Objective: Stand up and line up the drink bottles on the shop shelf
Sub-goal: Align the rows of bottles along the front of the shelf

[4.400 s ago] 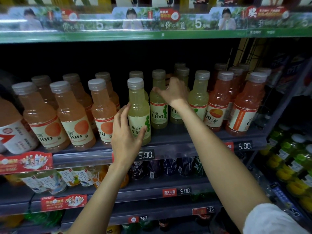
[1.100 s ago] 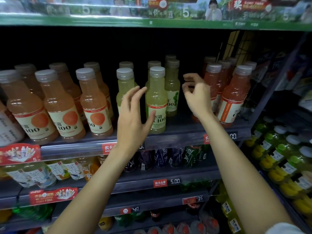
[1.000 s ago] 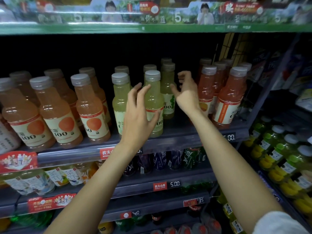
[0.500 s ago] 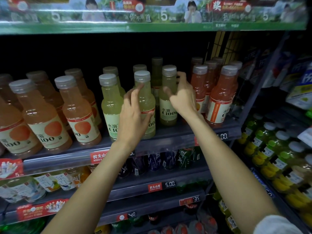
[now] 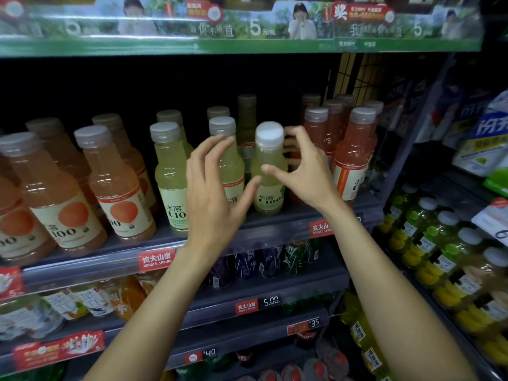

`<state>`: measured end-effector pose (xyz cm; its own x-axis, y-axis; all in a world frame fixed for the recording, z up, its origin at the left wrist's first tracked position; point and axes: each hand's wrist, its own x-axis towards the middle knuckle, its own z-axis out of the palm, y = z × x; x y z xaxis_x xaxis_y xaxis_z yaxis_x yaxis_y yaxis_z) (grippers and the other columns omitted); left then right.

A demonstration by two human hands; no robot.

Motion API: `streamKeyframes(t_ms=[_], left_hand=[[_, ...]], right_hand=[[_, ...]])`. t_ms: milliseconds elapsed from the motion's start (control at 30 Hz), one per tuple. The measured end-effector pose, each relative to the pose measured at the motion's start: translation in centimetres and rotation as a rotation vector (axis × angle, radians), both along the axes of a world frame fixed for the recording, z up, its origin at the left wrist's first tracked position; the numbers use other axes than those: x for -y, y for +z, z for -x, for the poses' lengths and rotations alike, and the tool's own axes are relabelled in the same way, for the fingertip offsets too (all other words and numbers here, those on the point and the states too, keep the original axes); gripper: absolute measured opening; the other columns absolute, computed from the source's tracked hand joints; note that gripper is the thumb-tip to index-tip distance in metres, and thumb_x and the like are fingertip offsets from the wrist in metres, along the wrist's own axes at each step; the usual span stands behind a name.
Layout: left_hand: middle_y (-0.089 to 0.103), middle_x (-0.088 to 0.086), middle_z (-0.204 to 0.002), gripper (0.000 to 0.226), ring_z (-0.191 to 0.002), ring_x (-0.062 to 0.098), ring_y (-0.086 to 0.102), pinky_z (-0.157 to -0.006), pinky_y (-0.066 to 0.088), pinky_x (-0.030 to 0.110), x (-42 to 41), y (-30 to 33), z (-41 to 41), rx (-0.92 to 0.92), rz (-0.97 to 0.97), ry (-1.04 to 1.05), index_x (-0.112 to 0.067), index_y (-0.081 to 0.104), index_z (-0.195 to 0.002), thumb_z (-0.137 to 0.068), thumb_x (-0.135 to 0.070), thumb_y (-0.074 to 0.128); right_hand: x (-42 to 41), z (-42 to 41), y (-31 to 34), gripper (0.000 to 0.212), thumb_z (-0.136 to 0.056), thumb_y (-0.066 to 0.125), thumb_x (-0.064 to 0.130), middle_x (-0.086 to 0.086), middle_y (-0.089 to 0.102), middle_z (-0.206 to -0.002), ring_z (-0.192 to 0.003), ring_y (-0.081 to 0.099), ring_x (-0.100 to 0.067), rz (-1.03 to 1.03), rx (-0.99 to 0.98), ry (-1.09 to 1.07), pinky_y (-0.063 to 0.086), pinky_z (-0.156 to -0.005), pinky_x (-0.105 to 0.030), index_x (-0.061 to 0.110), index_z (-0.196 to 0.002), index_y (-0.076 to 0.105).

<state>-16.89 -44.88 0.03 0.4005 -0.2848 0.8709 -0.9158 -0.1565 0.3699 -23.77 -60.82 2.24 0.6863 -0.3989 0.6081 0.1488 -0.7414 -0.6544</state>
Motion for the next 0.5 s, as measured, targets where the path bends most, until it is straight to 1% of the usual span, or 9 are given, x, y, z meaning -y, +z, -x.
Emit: streamKeyframes(t_ms=[67, 133, 200, 233, 267, 333, 400, 467, 500], left_hand=[[0.046, 0.007, -0.132, 0.070, -0.118, 0.016, 0.047, -0.099, 0.043, 0.028, 0.2, 1.1, 0.5, -0.082, -0.070, -0.092, -0.007, 0.039, -0.137, -0.083, -0.040, 0.070], [0.051, 0.001, -0.125, 0.064, -0.110, 0.007, 0.051, -0.091, 0.047, 0.022, 0.3, 1.5, 0.6, -0.114, -0.110, -0.132, -0.012, 0.046, -0.133, -0.081, -0.044, 0.068], [0.057, -0.004, -0.115, 0.052, -0.101, 0.003, 0.053, -0.083, 0.051, 0.023, -0.1, 0.9, 0.6, -0.081, -0.096, -0.141, -0.011, 0.055, -0.121, -0.081, -0.042, 0.068], [0.057, -0.006, -0.110, 0.049, -0.099, 0.002, 0.053, -0.080, 0.051, 0.022, -0.4, 0.4, 0.6, -0.063, -0.085, -0.139, -0.009, 0.057, -0.117, -0.082, -0.041, 0.068], [0.056, -0.007, -0.108, 0.047, -0.097, 0.001, 0.052, -0.079, 0.051, 0.021, -0.9, -0.1, 0.7, -0.045, -0.074, -0.136, -0.008, 0.058, -0.114, -0.082, -0.041, 0.067], [0.054, -0.008, -0.105, 0.045, -0.095, -0.001, 0.050, -0.077, 0.050, 0.016, -1.7, -0.6, 0.9, -0.010, -0.055, -0.123, -0.006, 0.059, -0.110, -0.081, -0.040, 0.068], [0.055, -0.008, -0.103, 0.046, -0.093, -0.003, 0.050, -0.077, 0.048, 0.012, -2.3, -0.7, 1.0, 0.020, -0.057, -0.108, -0.005, 0.060, -0.107, -0.079, -0.040, 0.070], [0.055, -0.009, -0.102, 0.047, -0.091, -0.003, 0.051, -0.077, 0.048, 0.012, -2.5, -0.5, 1.1, 0.030, -0.063, -0.110, -0.005, 0.060, -0.106, -0.078, -0.041, 0.071], [0.055, -0.009, -0.101, 0.047, -0.091, -0.002, 0.051, -0.076, 0.049, 0.013, -2.6, -0.6, 1.3, 0.028, -0.061, -0.109, -0.005, 0.061, -0.105, -0.078, -0.041, 0.072]], right_hand=[[-0.8, 1.1, 0.1, 0.055, -0.072, 0.080, 0.030, 0.007, 0.060, -0.113, -0.105, 0.056, -0.005, 0.073, -0.011, 0.087, 0.050, -0.091, -0.029, 0.016, -0.116, 0.050], [-1.1, 2.0, 0.5, 0.048, -0.074, 0.078, 0.027, 0.008, 0.061, -0.111, -0.106, 0.055, -0.004, 0.120, -0.065, 0.187, 0.050, -0.092, -0.031, 0.017, -0.113, 0.052], [-0.1, 2.7, 1.2, 0.040, -0.079, 0.074, 0.014, 0.005, 0.059, -0.116, -0.111, 0.054, -0.006, 0.098, -0.159, 0.336, 0.049, -0.095, -0.031, 0.017, -0.113, 0.055], [0.7, 2.8, 1.6, 0.036, -0.082, 0.068, 0.003, 0.000, 0.057, -0.119, -0.114, 0.054, -0.009, 0.092, -0.172, 0.387, 0.049, -0.096, -0.031, 0.015, -0.114, 0.057], [1.4, 2.7, 2.0, 0.036, -0.084, 0.059, -0.005, -0.003, 0.056, -0.121, -0.116, 0.053, -0.010, 0.114, -0.151, 0.373, 0.049, -0.097, -0.031, 0.013, -0.114, 0.059], [2.6, 1.5, 2.7, 0.042, -0.082, 0.045, -0.011, -0.005, 0.056, -0.122, -0.117, 0.052, -0.013, 0.280, -0.070, 0.205, 0.048, -0.096, -0.031, 0.010, -0.115, 0.061], [2.6, -1.3, 2.9, 0.046, -0.080, 0.044, -0.009, -0.010, 0.054, -0.127, -0.119, 0.050, -0.022, 0.536, -0.043, -0.008, 0.047, -0.096, -0.035, 0.006, -0.121, 0.058], [2.3, -4.6, 2.7, 0.049, -0.083, 0.047, -0.007, -0.017, 0.045, -0.137, -0.126, 0.041, -0.033, 0.735, -0.183, -0.179, 0.044, -0.095, -0.039, 0.002, -0.130, 0.049], [2.2, -6.3, 2.7, 0.048, -0.086, 0.046, -0.005, -0.017, 0.038, -0.144, -0.132, 0.034, -0.034, 0.790, -0.303, -0.241, 0.040, -0.100, -0.041, 0.001, -0.134, 0.044]])
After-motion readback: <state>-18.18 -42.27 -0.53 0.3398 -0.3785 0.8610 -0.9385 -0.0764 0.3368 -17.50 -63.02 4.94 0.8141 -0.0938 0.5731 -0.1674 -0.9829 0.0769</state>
